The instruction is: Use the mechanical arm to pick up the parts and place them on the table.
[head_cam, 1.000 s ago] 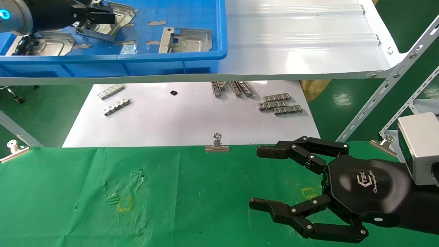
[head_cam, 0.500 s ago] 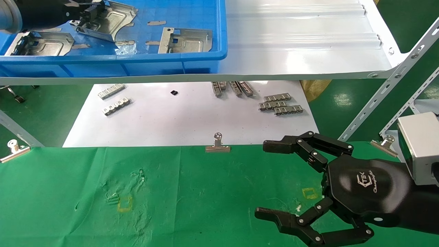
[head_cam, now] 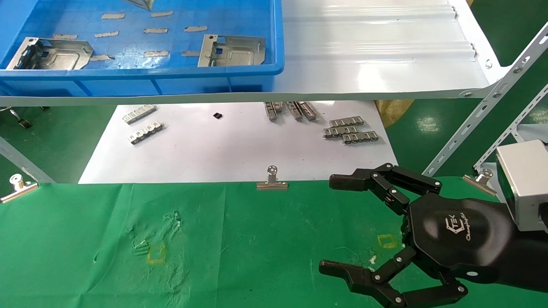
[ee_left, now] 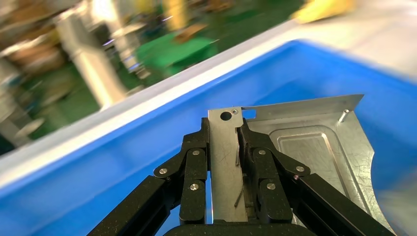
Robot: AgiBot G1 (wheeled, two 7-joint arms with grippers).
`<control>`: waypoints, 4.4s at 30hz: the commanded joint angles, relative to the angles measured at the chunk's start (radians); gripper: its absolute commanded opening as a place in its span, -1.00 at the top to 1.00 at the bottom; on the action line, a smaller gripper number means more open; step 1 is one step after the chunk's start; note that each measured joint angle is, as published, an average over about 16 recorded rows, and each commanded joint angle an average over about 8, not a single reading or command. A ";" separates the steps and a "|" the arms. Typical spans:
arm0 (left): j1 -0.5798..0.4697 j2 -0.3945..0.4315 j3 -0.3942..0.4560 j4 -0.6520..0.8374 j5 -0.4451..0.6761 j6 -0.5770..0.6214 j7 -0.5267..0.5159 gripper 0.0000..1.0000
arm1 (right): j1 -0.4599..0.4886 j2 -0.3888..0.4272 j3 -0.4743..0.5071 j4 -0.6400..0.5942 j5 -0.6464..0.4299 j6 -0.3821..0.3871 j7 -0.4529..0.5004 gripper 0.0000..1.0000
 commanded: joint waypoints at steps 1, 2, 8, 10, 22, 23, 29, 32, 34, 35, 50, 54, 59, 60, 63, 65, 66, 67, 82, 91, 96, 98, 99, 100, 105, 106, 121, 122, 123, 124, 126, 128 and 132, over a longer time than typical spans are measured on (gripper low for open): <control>-0.005 -0.015 -0.008 -0.022 -0.014 0.079 0.025 1.00 | 0.000 0.000 0.000 0.000 0.000 0.000 0.000 -1.00; -0.003 -0.024 -0.011 -0.032 -0.022 0.132 0.044 1.00 | 0.000 0.000 0.000 0.000 0.000 0.000 0.000 -1.00; 0.024 -0.080 -0.032 -0.091 -0.082 0.450 0.164 1.00 | 0.000 0.000 0.000 0.000 0.000 0.000 0.000 -1.00; 0.040 -0.096 -0.034 -0.119 -0.107 0.519 0.195 1.00 | 0.000 0.000 0.000 0.000 0.000 0.000 0.000 -1.00; 0.327 -0.315 0.102 -0.606 -0.406 0.567 0.223 1.00 | 0.000 0.000 0.000 0.000 0.000 0.000 0.000 -1.00; 0.353 -0.335 0.118 -0.638 -0.430 0.566 0.232 1.00 | 0.000 0.000 0.000 0.000 0.000 0.000 0.000 -1.00; 0.470 -0.400 0.206 -0.695 -0.493 0.554 0.381 1.00 | 0.000 0.000 0.000 0.000 0.000 0.000 0.000 -1.00; 0.513 -0.403 0.239 -0.649 -0.475 0.535 0.501 1.00 | 0.000 0.000 0.000 0.000 0.000 0.000 0.000 -1.00; 0.542 -0.396 0.251 -0.598 -0.458 0.517 0.581 1.00 | 0.000 0.000 0.000 0.000 0.000 0.000 0.000 -1.00; 0.555 -0.391 0.256 -0.570 -0.449 0.507 0.618 1.00 | 0.000 0.000 0.000 0.000 0.000 0.000 0.000 -1.00; 0.630 -0.275 0.293 -0.233 -0.363 0.447 0.938 0.51 | 0.000 0.000 0.000 0.000 0.000 0.000 0.000 -1.00; 0.609 -0.255 0.309 -0.180 -0.337 0.466 0.970 -0.49 | 0.000 0.000 0.000 0.000 0.000 0.000 0.000 -1.00; 0.589 -0.237 0.322 -0.123 -0.313 0.473 1.011 -1.00 | 0.000 0.000 0.000 0.000 0.000 0.000 0.000 -1.00; 0.586 -0.234 0.324 -0.112 -0.310 0.473 1.019 -1.00 | 0.000 0.000 0.000 0.000 0.000 0.000 0.000 -1.00; 0.578 -0.225 0.324 -0.082 -0.308 0.473 1.041 -1.00 | 0.000 0.000 0.000 0.000 0.000 0.000 0.000 -1.00; 0.572 -0.220 0.324 -0.066 -0.309 0.476 1.052 -1.00 | 0.000 0.000 0.000 0.000 0.000 0.000 0.000 -1.00; 0.569 -0.218 0.323 -0.057 -0.309 0.479 1.055 -1.00 | 0.000 0.000 0.000 0.000 0.000 0.000 0.000 -1.00; 0.566 -0.216 0.322 -0.049 -0.311 0.483 1.056 -1.00 | 0.000 0.000 0.000 0.000 0.000 0.000 0.000 -1.00; 0.576 -0.219 0.295 0.062 -0.379 0.557 0.795 -1.00 | 0.000 0.000 0.000 0.000 0.000 0.000 0.000 -1.00; 0.584 -0.222 0.292 0.057 -0.382 0.558 0.785 -1.00 | 0.000 0.000 0.000 0.000 0.000 0.000 0.000 -1.00; 0.604 -0.233 0.269 0.003 -0.393 0.554 0.745 -1.00 | 0.000 0.000 0.000 0.000 0.000 0.000 0.000 -1.00; 0.618 -0.241 0.254 -0.034 -0.400 0.551 0.717 -1.00 | 0.000 0.000 0.000 0.000 0.000 0.000 0.000 -1.00; 0.626 -0.245 0.245 -0.055 -0.405 0.550 0.701 -1.00 | 0.000 0.000 0.000 0.000 0.000 0.000 0.000 -1.00; 0.633 -0.249 0.237 -0.075 -0.409 0.548 0.685 -1.00 | 0.000 0.000 0.000 0.000 0.000 0.000 0.000 -1.00; 0.673 -0.271 0.193 -0.180 -0.430 0.540 0.604 -1.00 | 0.000 0.000 0.000 0.000 0.000 0.000 0.000 -1.00; 0.681 -0.275 0.185 -0.200 -0.435 0.538 0.588 -1.00 | 0.000 0.000 0.000 0.000 0.000 0.000 0.000 -1.00; 0.799 -0.341 0.055 -0.511 -0.499 0.513 0.345 -1.00 | 0.000 0.000 0.000 0.000 0.000 0.000 0.000 -1.00; 0.807 -0.345 0.046 -0.532 -0.504 0.511 0.329 -1.00 | 0.000 0.000 0.000 0.000 0.000 0.000 0.000 -1.00; 0.815 -0.350 0.037 -0.553 -0.508 0.510 0.312 -1.00 | 0.000 0.000 0.000 0.000 0.000 0.000 0.000 -1.00; 0.823 -0.354 0.029 -0.573 -0.512 0.508 0.297 -1.00 | 0.000 0.000 0.000 0.000 0.000 0.000 0.000 -1.00; 0.839 -0.363 0.011 -0.615 -0.521 0.505 0.264 -1.00 | 0.000 0.000 0.000 0.000 0.000 0.000 0.000 -1.00; 0.855 -0.371 -0.006 -0.657 -0.530 0.501 0.232 -1.00 | 0.000 0.000 0.000 0.000 0.000 0.000 0.000 -1.00; 0.887 -0.389 -0.041 -0.740 -0.547 0.495 0.167 -1.00 | 0.000 0.000 0.000 0.000 0.000 0.000 0.000 -1.00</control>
